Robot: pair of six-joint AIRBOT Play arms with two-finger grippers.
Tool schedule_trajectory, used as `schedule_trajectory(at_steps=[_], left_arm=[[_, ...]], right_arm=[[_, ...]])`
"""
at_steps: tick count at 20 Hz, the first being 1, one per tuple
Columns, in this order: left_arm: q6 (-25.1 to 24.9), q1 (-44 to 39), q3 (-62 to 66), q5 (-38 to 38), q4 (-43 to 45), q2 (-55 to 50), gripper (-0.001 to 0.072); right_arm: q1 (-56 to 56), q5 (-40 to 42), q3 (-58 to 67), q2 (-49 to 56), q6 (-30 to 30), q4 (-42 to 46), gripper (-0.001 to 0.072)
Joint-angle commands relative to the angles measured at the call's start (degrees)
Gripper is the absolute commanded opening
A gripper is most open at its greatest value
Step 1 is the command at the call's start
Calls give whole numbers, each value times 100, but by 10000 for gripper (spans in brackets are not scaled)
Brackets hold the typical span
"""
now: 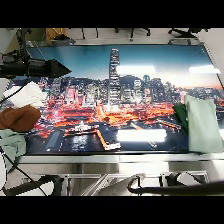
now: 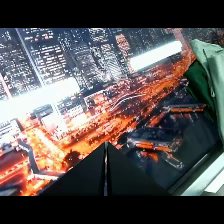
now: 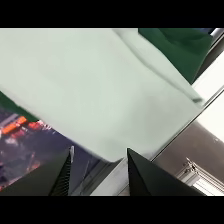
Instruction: Fold the shirts.
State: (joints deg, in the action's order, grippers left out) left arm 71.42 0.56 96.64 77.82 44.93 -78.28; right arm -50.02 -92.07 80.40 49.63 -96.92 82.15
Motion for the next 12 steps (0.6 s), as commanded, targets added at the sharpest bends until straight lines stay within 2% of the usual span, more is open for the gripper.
schedule_trajectory(at_steps=[1, 2, 3, 5, 6, 9, 12], left_arm=[[-55, -2, 0, 4, 2, -4, 22], [-55, -4, 0, 4, 2, -4, 22], [-55, -4, 0, 4, 2, -4, 21], [-87, -4, -2, 0, 4, -4, 22], [-92, -4, -2, 0, 9, -7, 21], [-90, -17, -245, 7, 4, 114, 17], [-90, -85, -1311, -92, 7, 660, 16]], right_arm=[[0, 278, 92, 4, -66, -144, 381], [0, 382, 94, 4, -66, -415, 374], [11, 466, 94, 7, -61, -767, 294], [227, 743, 79, 4, 66, -1561, 81], [514, 925, 44, -9, 190, -1840, 19], [2009, 1602, -459, -234, 221, -1810, 18], [3738, 2243, -1528, -595, 214, -1639, 18]])
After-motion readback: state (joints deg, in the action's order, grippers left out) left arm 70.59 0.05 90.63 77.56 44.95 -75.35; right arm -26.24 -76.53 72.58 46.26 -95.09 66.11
